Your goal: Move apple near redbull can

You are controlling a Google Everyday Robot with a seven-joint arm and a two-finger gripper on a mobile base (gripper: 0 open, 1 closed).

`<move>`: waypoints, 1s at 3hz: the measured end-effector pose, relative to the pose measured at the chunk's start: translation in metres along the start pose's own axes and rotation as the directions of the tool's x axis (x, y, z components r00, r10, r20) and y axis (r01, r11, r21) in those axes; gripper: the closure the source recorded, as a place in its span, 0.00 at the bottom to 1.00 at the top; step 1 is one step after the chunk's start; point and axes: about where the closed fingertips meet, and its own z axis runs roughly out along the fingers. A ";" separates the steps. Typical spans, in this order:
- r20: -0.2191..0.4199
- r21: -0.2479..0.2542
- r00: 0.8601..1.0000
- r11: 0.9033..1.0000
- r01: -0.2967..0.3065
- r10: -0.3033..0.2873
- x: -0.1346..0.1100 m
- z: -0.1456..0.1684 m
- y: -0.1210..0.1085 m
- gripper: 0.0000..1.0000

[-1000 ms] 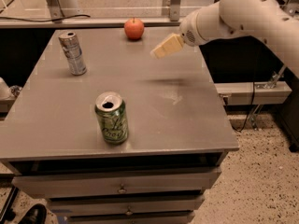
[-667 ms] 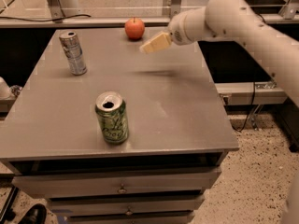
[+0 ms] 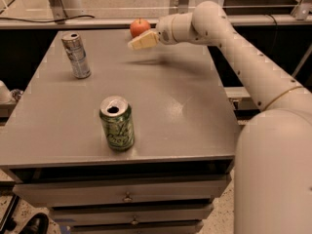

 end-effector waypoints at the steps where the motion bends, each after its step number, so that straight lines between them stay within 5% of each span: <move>1: 0.022 -0.033 1.000 0.999 0.007 -0.006 -0.004 0.032 -0.009 0.00; 3: -0.004 0.043 1.000 0.999 0.005 -0.005 0.012 0.053 -0.051 0.00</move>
Offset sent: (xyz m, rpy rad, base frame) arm 0.0887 0.0044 -0.0188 -0.0205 -0.0307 -0.0227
